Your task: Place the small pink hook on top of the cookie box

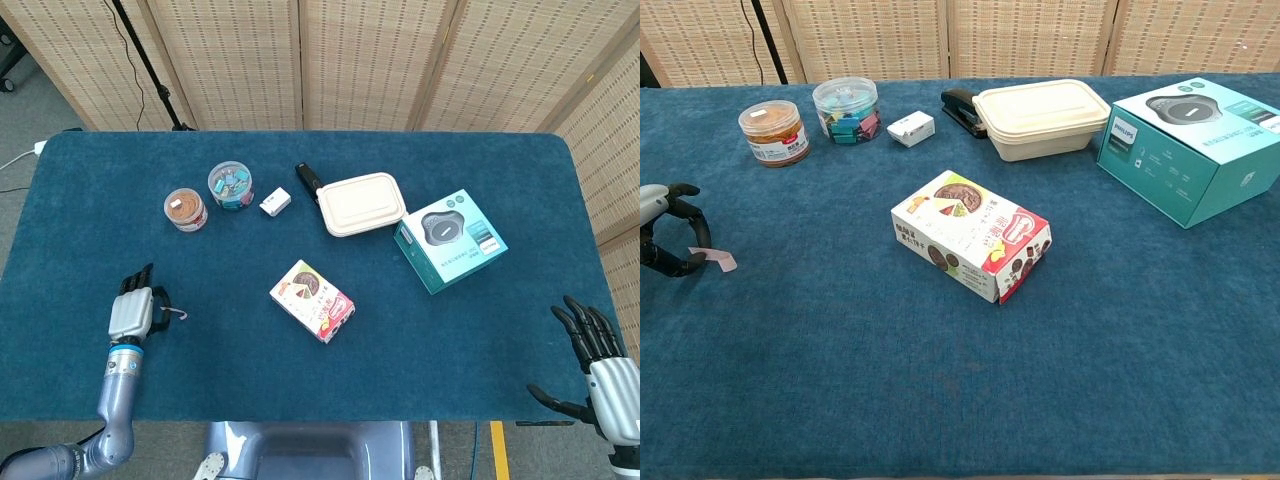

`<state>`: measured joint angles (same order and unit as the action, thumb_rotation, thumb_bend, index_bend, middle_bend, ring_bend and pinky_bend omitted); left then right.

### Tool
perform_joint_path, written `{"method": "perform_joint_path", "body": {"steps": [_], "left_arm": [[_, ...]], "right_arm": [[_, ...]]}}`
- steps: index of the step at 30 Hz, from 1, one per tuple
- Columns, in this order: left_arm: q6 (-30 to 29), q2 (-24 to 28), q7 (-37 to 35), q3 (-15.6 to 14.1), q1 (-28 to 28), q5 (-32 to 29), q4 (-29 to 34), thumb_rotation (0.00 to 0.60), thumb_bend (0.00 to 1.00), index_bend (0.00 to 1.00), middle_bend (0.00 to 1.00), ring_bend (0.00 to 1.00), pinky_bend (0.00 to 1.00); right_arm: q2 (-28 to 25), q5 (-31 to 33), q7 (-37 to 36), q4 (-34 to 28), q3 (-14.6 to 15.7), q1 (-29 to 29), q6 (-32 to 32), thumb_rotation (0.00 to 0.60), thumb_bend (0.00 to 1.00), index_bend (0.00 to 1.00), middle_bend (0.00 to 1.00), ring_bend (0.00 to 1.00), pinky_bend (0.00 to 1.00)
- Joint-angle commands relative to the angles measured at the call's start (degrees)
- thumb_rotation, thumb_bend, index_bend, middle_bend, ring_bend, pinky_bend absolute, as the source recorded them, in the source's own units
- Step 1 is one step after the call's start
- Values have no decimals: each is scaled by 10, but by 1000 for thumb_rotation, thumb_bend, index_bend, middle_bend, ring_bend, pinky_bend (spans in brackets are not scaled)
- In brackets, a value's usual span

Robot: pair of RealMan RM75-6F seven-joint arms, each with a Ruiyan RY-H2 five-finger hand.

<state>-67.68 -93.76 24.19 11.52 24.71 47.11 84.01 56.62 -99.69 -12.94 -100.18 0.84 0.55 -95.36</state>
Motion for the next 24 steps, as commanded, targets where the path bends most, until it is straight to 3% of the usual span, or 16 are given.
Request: {"method": "perform_joint_path", "body": {"steps": [1,13,19,24], "left_arm": [[-2,4,-3,1,-1,4,6,600,444,584,0,0,0],[-19,78,16,1,36,148,89,600,480,584,0,0,0],[-18,81,79,-2,85,235,89,600,482,586,0,0,0],[11,74,153,5,126,232,94,600,483,589,0,0,0]], "right_arm": [[0,0,0,0,0,0,0,600,0,8,0,0,0],[-2,0,-3,-1,2,0,2,600,0,19,0,0,0],[-5,4,-12,2,0,0,-2,600,0,22,0,0,0],[-6,7,-16,3,-1,0,0,600,0,22,0,0,0]]}}
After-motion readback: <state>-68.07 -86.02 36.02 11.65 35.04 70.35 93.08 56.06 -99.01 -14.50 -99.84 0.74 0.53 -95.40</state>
